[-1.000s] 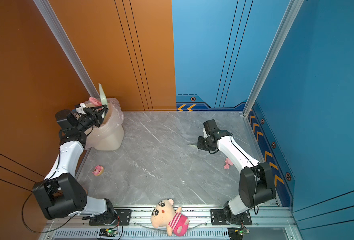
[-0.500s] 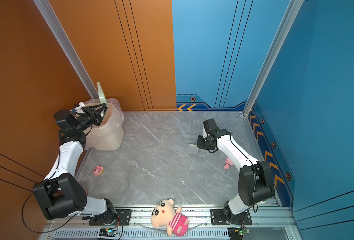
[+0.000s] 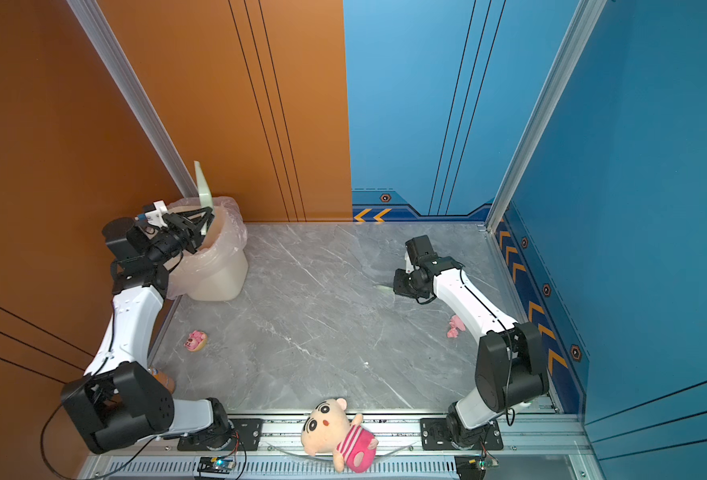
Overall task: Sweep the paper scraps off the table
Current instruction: 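Return the empty dustpan to the table while the right brush nears the pink scraps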
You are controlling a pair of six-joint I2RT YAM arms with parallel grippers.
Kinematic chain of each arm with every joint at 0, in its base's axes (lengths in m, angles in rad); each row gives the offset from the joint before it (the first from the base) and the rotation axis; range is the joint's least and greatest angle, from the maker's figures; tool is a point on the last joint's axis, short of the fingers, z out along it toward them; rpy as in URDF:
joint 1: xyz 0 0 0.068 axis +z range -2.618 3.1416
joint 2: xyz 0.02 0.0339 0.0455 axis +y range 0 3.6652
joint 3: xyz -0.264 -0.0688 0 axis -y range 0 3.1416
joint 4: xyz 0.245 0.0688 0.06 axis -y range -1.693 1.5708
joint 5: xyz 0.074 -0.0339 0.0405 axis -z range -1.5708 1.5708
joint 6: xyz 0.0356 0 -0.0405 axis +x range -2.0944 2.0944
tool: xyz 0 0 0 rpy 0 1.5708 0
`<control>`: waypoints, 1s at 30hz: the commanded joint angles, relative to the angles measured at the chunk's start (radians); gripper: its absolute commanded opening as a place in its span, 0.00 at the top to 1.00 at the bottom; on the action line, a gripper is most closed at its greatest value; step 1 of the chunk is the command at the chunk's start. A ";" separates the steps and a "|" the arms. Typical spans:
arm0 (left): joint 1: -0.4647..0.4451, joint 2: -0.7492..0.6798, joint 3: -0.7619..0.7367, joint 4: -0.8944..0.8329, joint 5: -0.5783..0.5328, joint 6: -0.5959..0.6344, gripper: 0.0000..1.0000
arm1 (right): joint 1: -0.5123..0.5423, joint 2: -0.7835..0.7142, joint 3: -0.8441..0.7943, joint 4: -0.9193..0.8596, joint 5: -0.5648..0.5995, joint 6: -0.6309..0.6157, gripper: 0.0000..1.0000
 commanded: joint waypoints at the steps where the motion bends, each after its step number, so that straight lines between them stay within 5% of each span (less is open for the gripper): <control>1: -0.037 -0.071 0.073 -0.236 -0.099 0.278 0.82 | 0.004 -0.004 0.040 -0.053 0.040 -0.024 1.00; 9: -0.266 -0.171 0.101 -0.478 -0.424 0.623 0.82 | -0.009 -0.004 0.142 -0.159 0.140 -0.058 1.00; 20: -0.630 -0.112 -0.006 -0.472 -0.638 0.748 0.82 | -0.092 -0.113 0.165 -0.349 0.268 -0.104 1.00; 30: -0.887 0.047 -0.010 -0.536 -0.874 0.903 0.83 | -0.357 -0.340 0.016 -0.480 0.314 -0.080 1.00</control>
